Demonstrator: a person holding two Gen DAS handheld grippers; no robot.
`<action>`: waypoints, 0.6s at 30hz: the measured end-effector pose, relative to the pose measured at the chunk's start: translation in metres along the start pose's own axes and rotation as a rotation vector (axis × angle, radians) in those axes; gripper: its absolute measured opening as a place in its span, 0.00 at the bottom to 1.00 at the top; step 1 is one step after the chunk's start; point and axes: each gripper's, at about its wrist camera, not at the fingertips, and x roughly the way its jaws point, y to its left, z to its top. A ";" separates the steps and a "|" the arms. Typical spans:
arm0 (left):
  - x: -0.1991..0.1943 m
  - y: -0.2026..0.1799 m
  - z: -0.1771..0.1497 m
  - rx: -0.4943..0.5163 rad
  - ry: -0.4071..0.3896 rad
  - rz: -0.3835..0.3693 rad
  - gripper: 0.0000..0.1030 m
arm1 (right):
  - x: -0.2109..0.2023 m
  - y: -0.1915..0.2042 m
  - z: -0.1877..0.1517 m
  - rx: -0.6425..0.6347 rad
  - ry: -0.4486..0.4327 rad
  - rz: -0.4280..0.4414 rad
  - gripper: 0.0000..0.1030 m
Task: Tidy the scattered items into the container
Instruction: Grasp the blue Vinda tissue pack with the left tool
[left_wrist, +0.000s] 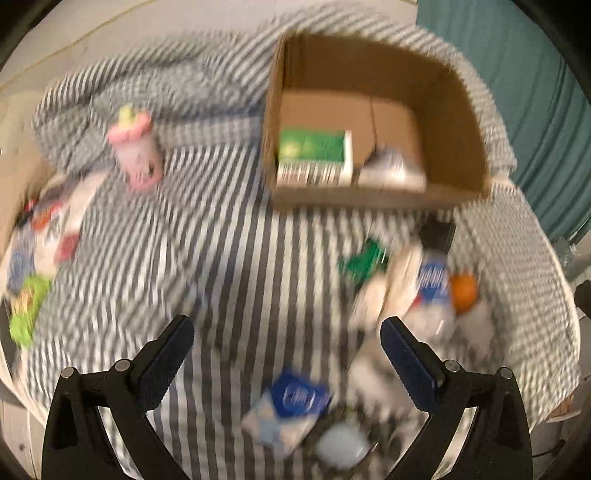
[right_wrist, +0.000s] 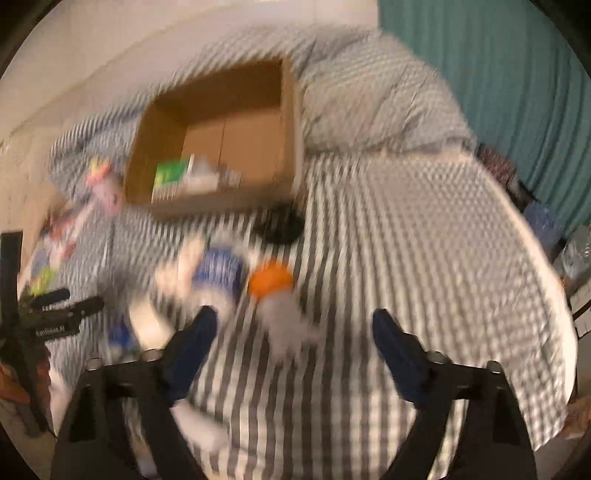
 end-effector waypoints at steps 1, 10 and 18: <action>0.006 0.003 -0.012 0.002 0.025 -0.004 1.00 | 0.007 0.006 -0.013 -0.025 0.040 0.013 0.66; 0.042 0.009 -0.078 0.025 0.140 0.006 1.00 | 0.030 0.066 -0.075 -0.225 0.152 0.079 0.61; 0.038 0.006 -0.056 0.002 0.069 0.008 1.00 | 0.026 0.077 -0.068 -0.225 0.116 0.115 0.61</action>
